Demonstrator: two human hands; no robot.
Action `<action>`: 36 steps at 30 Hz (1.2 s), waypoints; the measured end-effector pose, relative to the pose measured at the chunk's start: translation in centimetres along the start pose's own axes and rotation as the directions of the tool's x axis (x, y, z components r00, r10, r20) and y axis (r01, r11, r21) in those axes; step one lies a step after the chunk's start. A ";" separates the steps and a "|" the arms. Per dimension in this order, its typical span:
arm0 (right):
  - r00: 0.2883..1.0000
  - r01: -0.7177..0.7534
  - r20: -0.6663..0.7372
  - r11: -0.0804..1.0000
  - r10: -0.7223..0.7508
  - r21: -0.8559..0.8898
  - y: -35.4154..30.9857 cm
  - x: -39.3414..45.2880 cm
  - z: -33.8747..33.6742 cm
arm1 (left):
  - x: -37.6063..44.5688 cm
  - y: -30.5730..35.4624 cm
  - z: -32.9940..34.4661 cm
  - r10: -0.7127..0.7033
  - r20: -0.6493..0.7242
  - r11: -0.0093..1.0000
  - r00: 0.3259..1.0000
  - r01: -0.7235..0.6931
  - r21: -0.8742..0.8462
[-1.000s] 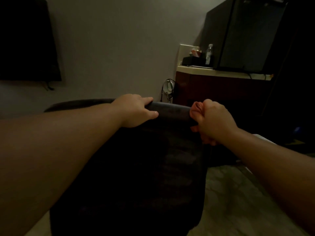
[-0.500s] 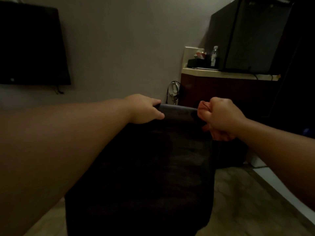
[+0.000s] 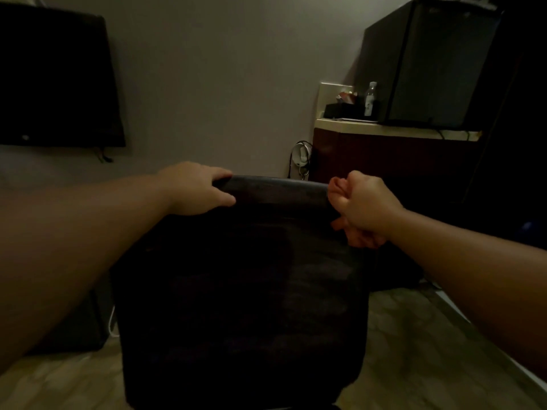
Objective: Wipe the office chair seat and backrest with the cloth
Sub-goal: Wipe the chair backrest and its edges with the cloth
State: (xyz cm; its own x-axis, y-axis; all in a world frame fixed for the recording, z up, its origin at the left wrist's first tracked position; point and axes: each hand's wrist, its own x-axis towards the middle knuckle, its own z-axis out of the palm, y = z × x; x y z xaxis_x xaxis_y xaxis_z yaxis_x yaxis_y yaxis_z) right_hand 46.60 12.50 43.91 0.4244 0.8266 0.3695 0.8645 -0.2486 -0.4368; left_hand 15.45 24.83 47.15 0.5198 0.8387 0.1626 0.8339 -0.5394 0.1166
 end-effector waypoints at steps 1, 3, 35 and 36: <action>0.999 0.038 0.035 0.997 -0.036 -0.066 -0.1 -0.7 0.1 | -0.1 0.0 0.1 0.000 0.001 1.000 1.000 0.000 0.001; 0.997 0.069 0.041 0.982 -0.063 -0.178 0.1 -1.2 -0.1 | -0.2 0.3 0.3 -0.013 0.016 1.000 1.000 0.013 0.003; 0.987 -0.068 0.140 0.997 0.073 -0.042 -9.3 3.1 -1.3 | -1.0 0.4 1.0 -0.008 -0.022 1.000 1.000 0.008 0.009; 0.992 -0.028 0.119 0.998 0.034 -0.047 -9.9 3.2 -1.0 | -1.0 0.5 1.0 -0.011 -0.028 1.000 1.000 0.011 0.010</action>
State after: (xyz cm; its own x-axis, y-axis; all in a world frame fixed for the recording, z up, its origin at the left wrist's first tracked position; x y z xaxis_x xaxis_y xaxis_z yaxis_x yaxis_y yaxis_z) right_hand 39.63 17.11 50.27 0.4180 0.8722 0.2542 0.8640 -0.2953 -0.4078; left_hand 15.57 23.79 46.10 0.5052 0.8422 0.1884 0.8416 -0.5291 0.1085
